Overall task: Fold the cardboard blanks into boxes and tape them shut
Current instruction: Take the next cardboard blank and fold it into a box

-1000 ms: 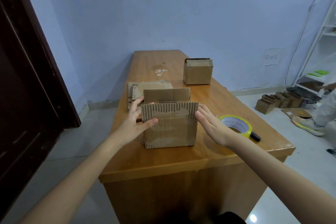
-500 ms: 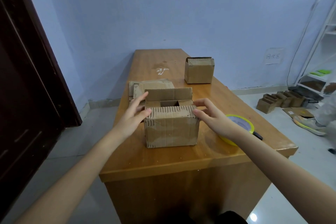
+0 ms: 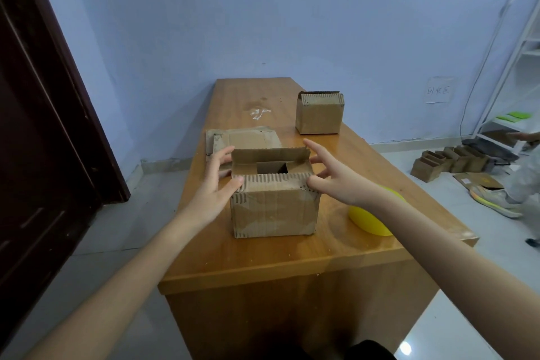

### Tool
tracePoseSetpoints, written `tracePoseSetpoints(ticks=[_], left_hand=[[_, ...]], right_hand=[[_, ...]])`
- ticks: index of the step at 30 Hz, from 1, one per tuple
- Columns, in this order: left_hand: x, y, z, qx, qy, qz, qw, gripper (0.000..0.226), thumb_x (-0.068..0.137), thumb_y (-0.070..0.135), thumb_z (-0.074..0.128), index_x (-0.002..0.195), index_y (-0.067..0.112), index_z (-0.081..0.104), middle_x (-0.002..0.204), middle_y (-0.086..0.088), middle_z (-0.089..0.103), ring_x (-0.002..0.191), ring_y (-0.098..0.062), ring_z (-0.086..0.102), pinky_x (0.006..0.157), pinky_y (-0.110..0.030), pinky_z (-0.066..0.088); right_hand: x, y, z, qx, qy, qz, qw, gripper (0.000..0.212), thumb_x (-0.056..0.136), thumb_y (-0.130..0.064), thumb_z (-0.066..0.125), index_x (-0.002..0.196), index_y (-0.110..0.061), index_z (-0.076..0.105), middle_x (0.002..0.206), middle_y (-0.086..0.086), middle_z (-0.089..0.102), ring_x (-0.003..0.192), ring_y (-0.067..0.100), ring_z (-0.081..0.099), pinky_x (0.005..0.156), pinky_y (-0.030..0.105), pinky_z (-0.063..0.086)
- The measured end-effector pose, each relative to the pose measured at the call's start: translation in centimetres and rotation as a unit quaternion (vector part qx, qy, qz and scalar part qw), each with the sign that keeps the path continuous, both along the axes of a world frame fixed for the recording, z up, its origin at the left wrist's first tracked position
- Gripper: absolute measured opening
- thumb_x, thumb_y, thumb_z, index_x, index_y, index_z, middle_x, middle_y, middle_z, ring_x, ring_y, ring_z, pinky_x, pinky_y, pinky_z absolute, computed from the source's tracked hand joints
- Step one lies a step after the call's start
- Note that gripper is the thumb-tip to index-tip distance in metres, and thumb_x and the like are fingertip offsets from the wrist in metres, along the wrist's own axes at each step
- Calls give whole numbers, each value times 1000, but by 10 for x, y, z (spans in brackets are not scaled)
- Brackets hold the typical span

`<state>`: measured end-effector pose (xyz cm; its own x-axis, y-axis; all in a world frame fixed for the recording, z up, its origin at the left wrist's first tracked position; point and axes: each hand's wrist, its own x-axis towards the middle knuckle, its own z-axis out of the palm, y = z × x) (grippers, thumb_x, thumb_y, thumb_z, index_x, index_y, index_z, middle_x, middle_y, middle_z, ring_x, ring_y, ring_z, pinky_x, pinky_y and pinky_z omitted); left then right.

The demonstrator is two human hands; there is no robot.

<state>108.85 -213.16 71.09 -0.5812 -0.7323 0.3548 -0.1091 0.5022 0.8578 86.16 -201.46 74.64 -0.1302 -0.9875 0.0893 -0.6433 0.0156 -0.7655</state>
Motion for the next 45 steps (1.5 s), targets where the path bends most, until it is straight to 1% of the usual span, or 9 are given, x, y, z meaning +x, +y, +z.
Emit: tracePoseSetpoints(ticks=[5,9,15,19,24,30,36,42,45], left_hand=[[-3,4,-4,-94,-47,36,994,14,99,13,42,110,21,47,120,1,38,120,-10,37,109,-38,32],[-2,6,-3,-138,-73,54,986,22,100,18,39,115,13,54,123,4,40,118,2,32,109,-28,28],[-3,16,7,-360,-222,99,901,54,98,40,16,137,17,46,148,5,35,140,-7,17,116,-33,0],[-12,25,6,-336,-234,28,912,64,92,54,8,142,23,35,148,8,33,135,2,14,114,-24,3],[-9,19,4,-355,-247,31,901,65,91,60,19,143,23,35,149,8,32,135,3,12,113,-20,3],[-8,18,5,-369,-254,31,894,61,92,54,21,143,24,35,149,10,31,134,6,11,111,-17,2],[-9,15,1,-349,-245,37,904,78,86,70,7,143,26,36,147,14,29,133,8,11,111,-16,1],[-11,19,-1,-330,-216,43,918,73,86,64,17,141,23,40,146,13,33,135,5,14,112,-18,3],[-13,18,-2,-324,-203,44,923,69,87,62,19,140,23,42,146,10,36,136,3,18,113,-22,6]], right_hand=[[-1,-1,-12,-12,-2,-14,1000,38,98,-25,45,135,-30,44,134,-3,39,105,12,53,78,18,46],[1,0,-16,-23,12,-14,1000,38,100,-26,39,138,-27,44,141,-3,36,117,12,46,93,21,39],[7,3,1,-13,348,-39,937,45,101,-39,30,145,-33,37,156,-5,20,138,18,23,107,36,31],[19,3,6,-49,463,-48,884,47,102,-37,24,145,-22,39,155,-2,30,144,16,21,112,34,23],[52,5,-8,-63,407,22,911,58,100,-50,19,151,-24,21,159,1,19,147,15,11,113,23,-2],[44,3,-11,-70,400,8,914,57,101,-48,23,151,-20,24,158,-2,21,146,10,13,115,21,4],[19,19,-10,-52,374,-14,926,59,99,-53,24,152,-27,21,158,-8,19,145,7,13,117,26,8],[-52,55,-18,156,404,-134,891,99,68,-86,34,150,-42,2,161,3,8,147,30,9,116,48,19],[-85,70,-27,193,369,-146,898,118,56,-88,45,151,-36,-1,159,5,16,144,29,19,112,45,31]])
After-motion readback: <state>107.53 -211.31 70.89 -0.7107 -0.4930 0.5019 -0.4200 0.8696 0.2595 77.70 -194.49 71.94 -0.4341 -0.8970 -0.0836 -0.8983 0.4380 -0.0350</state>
